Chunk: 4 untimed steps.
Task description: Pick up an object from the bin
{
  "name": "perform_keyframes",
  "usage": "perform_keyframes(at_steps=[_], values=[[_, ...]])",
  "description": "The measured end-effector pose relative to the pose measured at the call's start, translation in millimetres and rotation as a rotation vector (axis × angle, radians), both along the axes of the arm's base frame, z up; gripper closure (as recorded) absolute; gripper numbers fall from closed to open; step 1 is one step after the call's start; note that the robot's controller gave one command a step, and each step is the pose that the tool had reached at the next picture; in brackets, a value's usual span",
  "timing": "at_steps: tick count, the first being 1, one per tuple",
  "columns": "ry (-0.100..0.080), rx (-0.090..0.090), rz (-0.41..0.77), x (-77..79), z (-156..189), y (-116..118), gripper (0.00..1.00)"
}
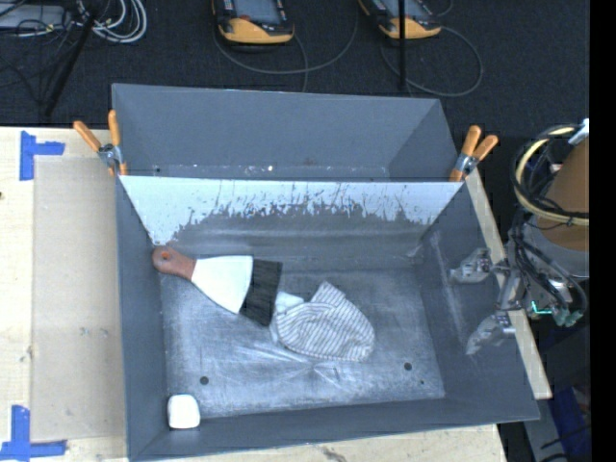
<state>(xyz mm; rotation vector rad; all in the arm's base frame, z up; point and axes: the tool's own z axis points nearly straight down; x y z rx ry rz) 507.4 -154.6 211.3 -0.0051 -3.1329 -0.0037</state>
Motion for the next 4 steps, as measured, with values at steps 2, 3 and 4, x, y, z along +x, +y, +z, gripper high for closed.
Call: perform_keyframes(at_steps=[2, 3, 4], values=[[-0.016, -0.004, 0.020, 18.2, -44, 2, 0.00], [-0.003, -0.001, -0.022, 33.2, -77, 19, 0.00], [-0.010, -0.003, -0.016, 40.2, -86, 53, 0.00]])
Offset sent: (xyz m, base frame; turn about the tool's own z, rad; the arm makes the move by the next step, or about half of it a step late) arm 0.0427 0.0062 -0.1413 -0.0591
